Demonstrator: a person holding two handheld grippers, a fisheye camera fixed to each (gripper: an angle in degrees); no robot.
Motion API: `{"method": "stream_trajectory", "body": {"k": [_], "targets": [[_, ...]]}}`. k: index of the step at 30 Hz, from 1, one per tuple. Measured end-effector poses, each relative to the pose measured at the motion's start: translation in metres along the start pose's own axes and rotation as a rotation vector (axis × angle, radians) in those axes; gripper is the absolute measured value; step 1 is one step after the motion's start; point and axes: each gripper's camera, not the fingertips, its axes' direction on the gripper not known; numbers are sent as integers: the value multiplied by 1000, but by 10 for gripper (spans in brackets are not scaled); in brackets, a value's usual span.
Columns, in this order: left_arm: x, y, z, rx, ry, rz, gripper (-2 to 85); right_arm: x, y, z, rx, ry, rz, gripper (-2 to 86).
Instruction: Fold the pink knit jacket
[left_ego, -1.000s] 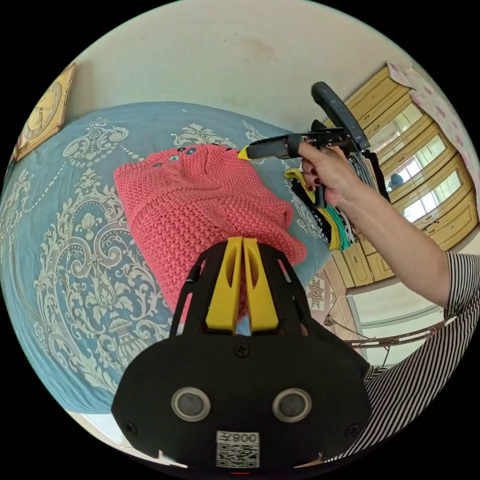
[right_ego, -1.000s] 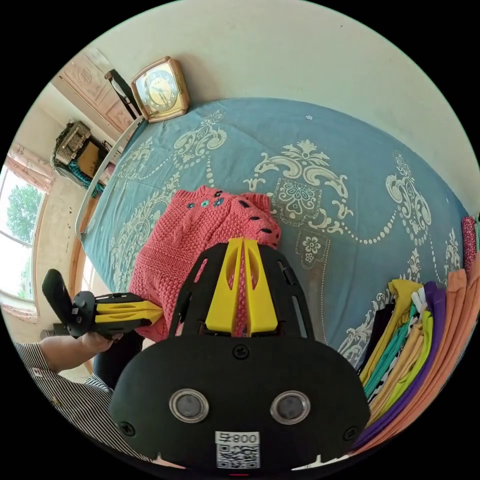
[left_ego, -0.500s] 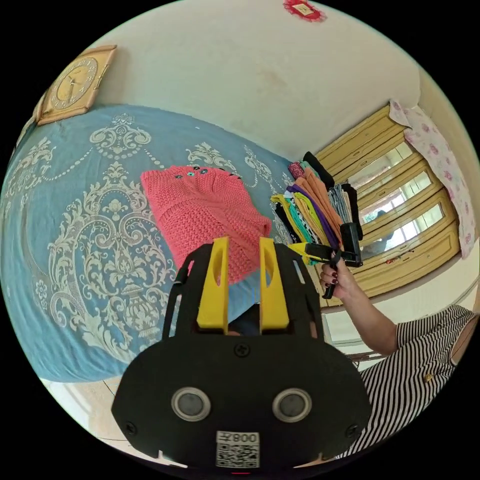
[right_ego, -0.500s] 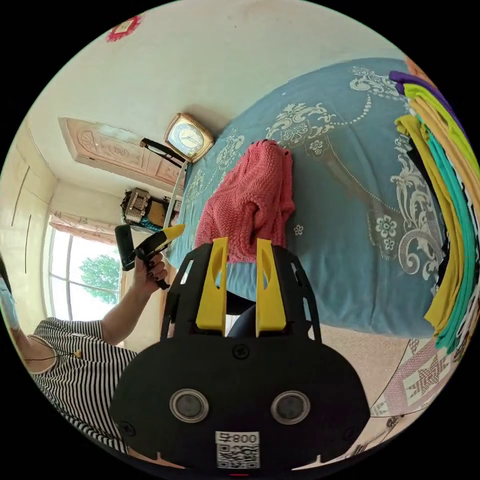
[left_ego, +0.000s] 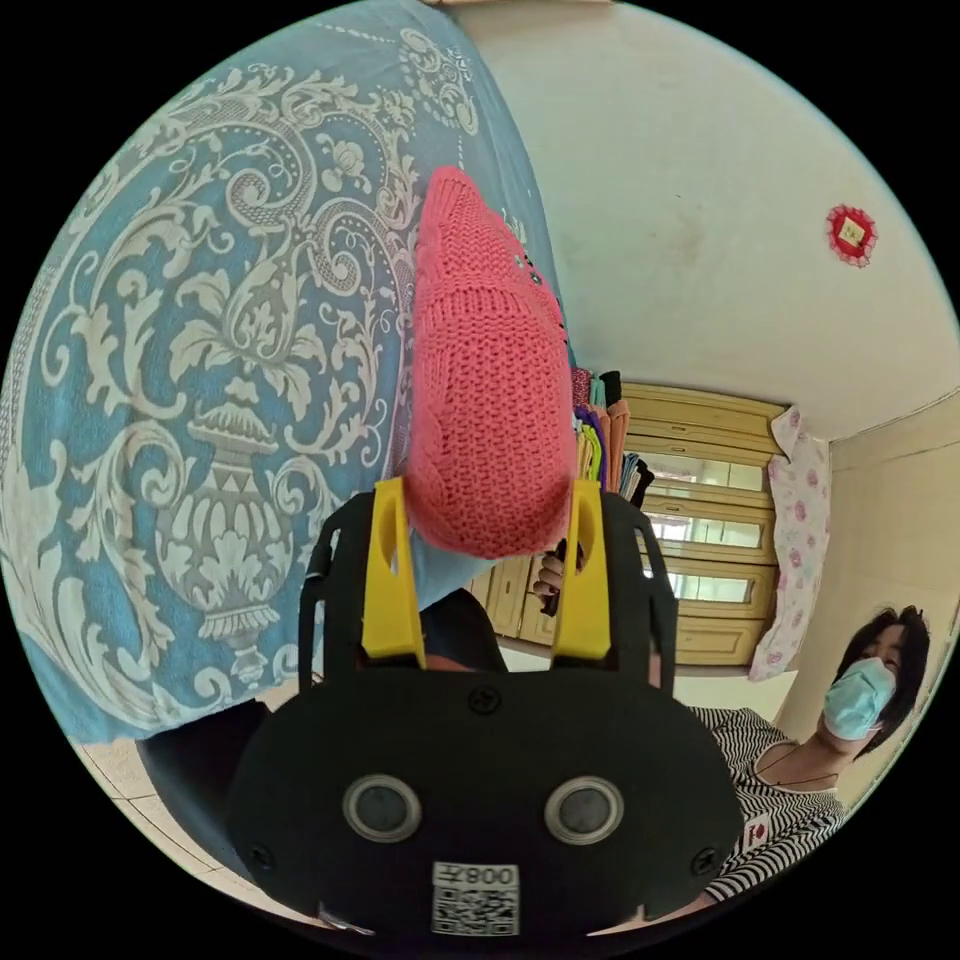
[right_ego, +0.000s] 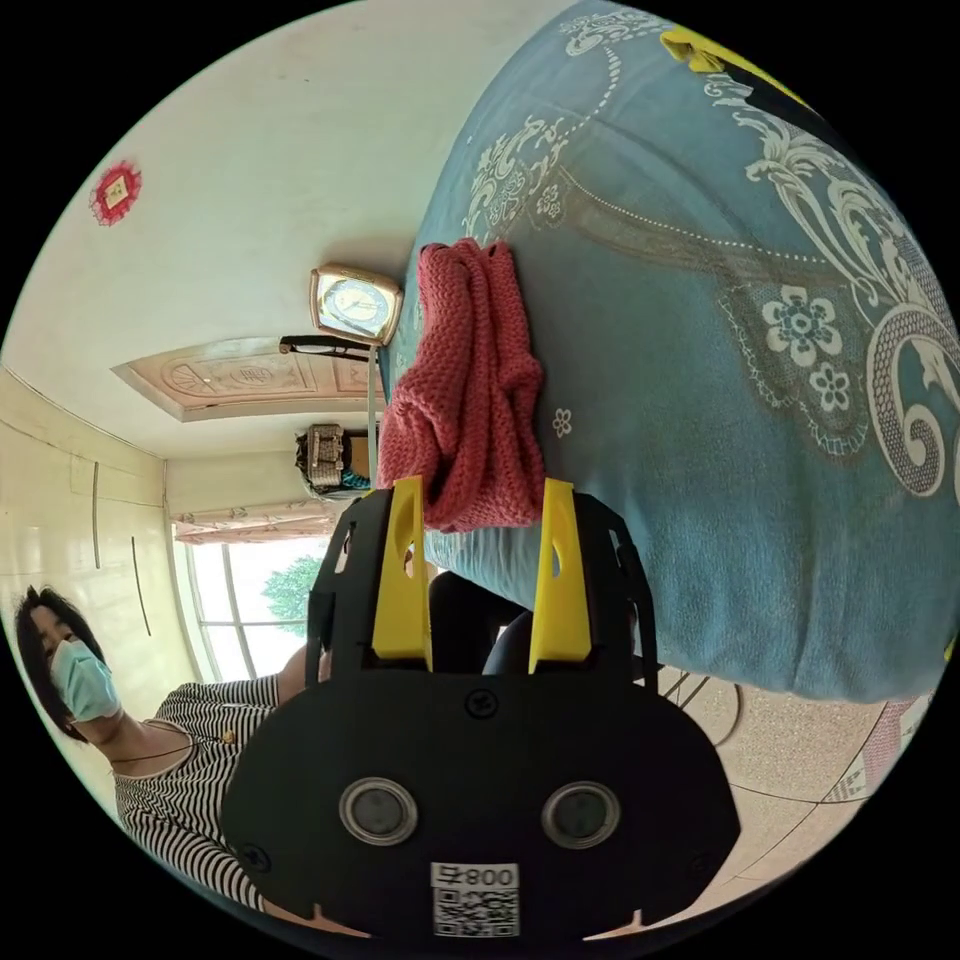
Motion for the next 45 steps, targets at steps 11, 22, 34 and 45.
{"method": "stream_trajectory", "body": {"k": [11, 22, 34, 45], "targets": [[-24, -28, -2, -76, 160, -16, 243, 52, -26, 19, -48, -213, 73, 189], [-17, -39, -2, -137, 191, -6, 254, 73, -38, 25, -51, -431, 116, 232], [-3, -47, 6, -234, 186, 13, 261, 57, -58, 53, -178, -346, 83, 224], [6, -48, 15, -280, 168, 23, 234, 42, -64, 78, -226, -228, 72, 134]]}}
